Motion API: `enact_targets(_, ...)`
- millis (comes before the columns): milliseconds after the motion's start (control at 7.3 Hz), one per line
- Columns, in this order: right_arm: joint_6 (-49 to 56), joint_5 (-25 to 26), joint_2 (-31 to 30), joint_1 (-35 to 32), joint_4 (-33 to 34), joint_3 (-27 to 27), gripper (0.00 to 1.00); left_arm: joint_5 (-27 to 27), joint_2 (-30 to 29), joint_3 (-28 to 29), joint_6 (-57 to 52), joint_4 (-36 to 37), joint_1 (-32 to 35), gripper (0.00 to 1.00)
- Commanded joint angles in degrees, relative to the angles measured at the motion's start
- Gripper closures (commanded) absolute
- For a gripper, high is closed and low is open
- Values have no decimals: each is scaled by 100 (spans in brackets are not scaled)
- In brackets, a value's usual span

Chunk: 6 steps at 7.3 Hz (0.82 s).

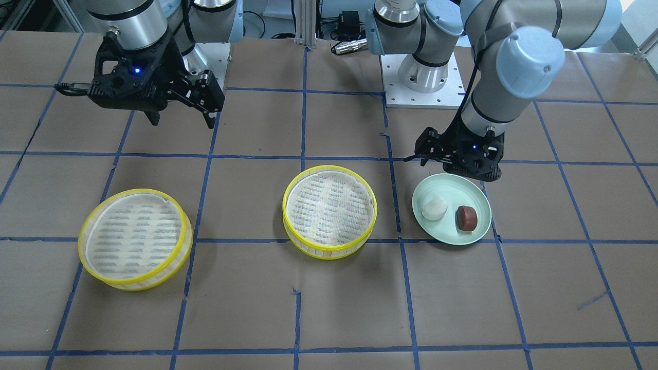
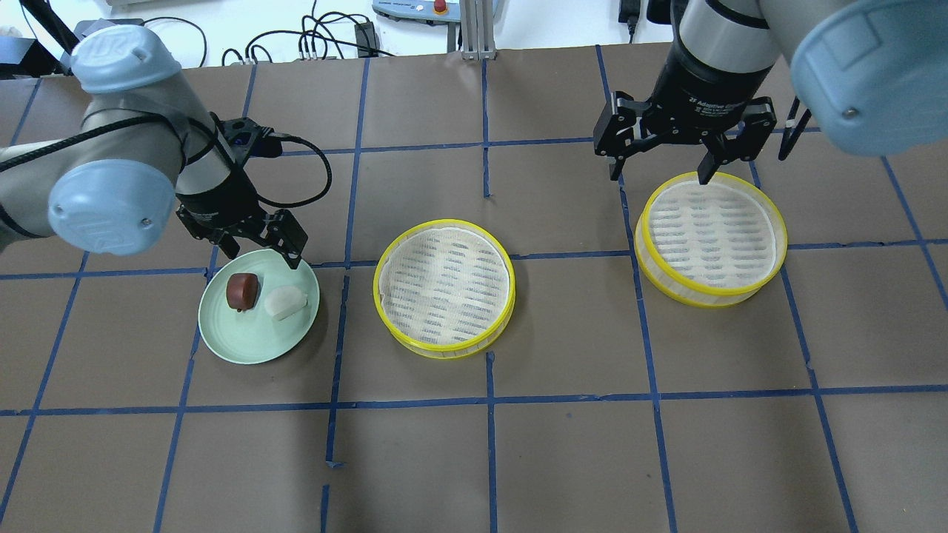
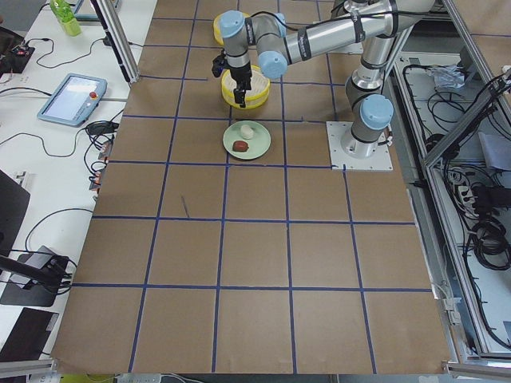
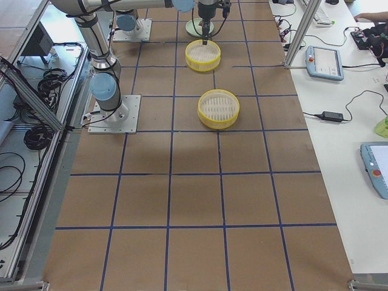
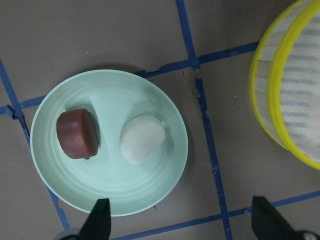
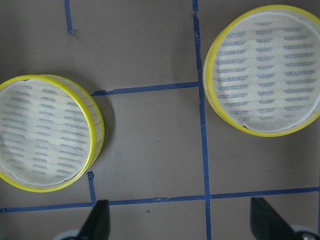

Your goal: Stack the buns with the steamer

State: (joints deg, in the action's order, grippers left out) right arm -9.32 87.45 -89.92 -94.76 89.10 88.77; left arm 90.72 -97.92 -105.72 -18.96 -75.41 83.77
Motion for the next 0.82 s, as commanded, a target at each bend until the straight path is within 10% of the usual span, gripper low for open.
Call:
enact_targets(0, 0, 0, 1, 10, 11, 0, 0, 24, -577, -254, -2, 552, -27, 0)
enact_targets(685, 0, 0, 1, 1, 28, 9, 0, 649, -1096, -502, 50, 1247, -27, 7)
